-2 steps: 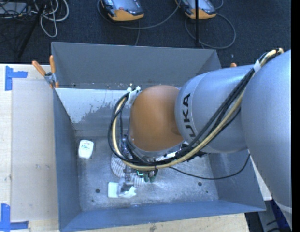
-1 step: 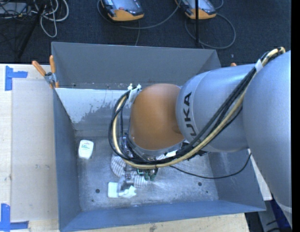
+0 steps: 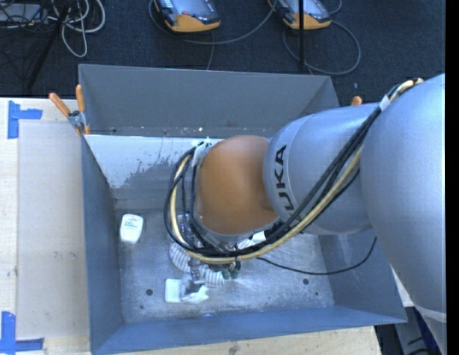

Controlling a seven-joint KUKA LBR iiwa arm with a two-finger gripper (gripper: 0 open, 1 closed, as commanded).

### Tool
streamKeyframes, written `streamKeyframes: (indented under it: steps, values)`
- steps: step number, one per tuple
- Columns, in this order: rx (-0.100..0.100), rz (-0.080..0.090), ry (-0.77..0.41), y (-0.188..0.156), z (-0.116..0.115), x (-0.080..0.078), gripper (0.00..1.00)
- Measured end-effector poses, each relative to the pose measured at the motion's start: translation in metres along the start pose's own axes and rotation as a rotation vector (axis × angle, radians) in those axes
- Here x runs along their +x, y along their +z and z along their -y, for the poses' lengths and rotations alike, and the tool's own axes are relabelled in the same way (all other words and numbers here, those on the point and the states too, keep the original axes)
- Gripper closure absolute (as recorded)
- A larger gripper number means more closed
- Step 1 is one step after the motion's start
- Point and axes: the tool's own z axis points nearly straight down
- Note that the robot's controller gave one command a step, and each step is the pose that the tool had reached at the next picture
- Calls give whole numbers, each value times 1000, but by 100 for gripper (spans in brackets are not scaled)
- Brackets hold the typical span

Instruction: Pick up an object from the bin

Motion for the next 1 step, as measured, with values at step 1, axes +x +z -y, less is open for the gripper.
streamKeyframes:
  steps: [1]
  values:
    - [0,-12,-311,34,11,14,0]
